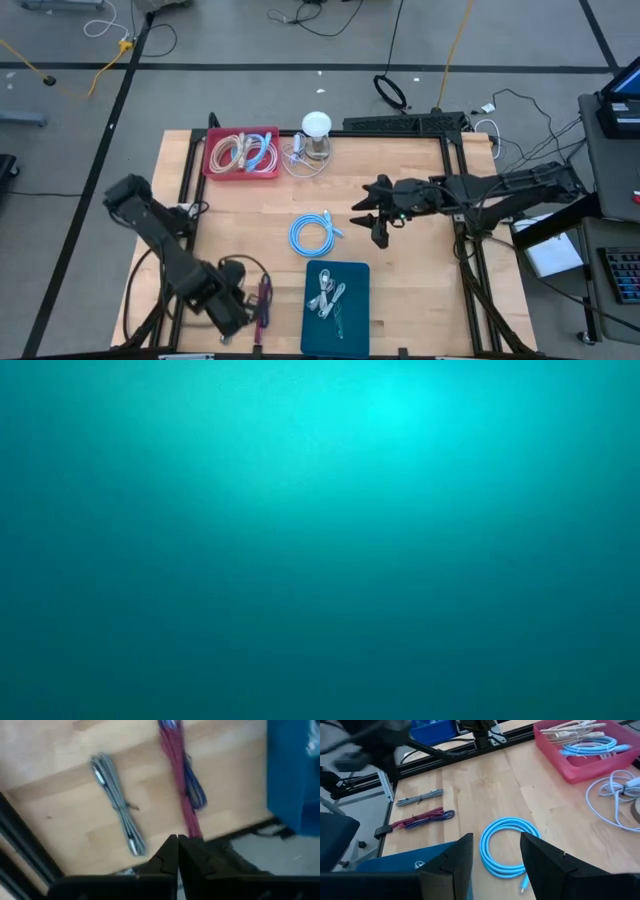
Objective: Pick & Place USB Port
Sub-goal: Put the black USB cable into the blue bin
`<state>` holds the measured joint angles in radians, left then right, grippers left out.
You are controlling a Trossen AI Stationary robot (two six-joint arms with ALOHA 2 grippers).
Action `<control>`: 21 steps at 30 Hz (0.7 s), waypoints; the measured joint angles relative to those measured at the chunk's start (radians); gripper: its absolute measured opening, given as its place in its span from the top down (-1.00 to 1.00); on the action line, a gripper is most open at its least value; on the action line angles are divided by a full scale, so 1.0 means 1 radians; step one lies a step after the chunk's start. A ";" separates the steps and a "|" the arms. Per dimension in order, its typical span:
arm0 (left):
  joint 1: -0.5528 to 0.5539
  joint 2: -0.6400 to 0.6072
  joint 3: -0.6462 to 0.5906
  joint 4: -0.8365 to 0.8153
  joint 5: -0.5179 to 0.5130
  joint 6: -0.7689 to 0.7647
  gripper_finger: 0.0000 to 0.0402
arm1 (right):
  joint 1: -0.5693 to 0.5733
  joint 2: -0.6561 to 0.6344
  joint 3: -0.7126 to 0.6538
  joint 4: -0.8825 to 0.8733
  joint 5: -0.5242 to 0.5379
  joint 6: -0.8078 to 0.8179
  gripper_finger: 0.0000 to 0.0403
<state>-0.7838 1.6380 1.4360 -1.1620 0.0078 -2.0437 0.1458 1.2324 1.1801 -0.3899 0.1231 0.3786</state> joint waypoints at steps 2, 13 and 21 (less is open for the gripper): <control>-0.005 0.054 0.088 -0.032 -0.006 0.025 0.98 | -0.009 0.000 0.000 -0.005 -0.022 -0.011 0.23; -0.023 0.116 0.107 -0.128 0.163 -0.061 0.37 | -0.021 0.012 0.000 -0.003 -0.077 -0.030 0.23; -0.105 0.117 -0.084 0.071 0.219 -0.251 -0.11 | 0.012 0.013 0.000 -0.003 -0.077 -0.021 0.23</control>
<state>-0.8891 1.7546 1.3520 -1.0907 0.2271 -2.2948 0.1575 1.2449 1.1805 -0.3933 0.0463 0.3580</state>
